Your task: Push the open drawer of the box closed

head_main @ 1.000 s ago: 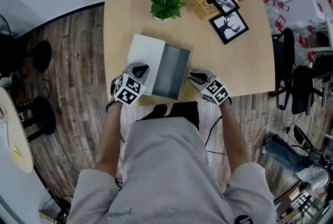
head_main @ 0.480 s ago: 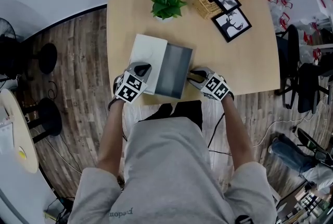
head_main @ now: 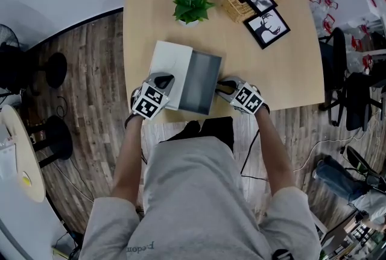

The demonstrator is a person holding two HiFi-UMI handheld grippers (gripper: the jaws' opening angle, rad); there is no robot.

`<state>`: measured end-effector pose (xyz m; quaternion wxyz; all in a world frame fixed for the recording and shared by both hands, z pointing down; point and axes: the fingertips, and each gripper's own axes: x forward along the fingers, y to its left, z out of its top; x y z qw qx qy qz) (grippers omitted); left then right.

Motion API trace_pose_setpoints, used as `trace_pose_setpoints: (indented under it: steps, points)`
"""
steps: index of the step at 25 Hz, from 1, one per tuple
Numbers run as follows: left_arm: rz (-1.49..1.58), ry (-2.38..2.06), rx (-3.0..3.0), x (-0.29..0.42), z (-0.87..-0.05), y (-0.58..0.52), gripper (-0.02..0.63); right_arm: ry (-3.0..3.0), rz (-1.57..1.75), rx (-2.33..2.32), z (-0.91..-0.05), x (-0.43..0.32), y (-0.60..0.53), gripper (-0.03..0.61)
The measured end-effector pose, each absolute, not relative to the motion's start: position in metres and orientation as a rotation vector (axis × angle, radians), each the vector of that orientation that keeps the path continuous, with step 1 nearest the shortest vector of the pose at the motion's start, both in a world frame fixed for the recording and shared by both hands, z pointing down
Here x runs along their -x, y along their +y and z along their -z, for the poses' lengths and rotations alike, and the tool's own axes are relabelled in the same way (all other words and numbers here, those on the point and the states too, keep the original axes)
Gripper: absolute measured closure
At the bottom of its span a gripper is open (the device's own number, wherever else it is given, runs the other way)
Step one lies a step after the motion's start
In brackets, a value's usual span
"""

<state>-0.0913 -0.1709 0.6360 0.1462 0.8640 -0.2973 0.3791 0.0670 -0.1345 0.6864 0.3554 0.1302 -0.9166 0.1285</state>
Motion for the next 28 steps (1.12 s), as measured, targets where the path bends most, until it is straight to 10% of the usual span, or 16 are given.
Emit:
trace_pose_setpoints:
  steps: [28]
  points:
    - [-1.089, -0.855, -2.490, 0.091, -0.635, -0.171, 0.560, -2.390, -0.332, -0.321, -0.675, -0.062, -0.135, 0.505]
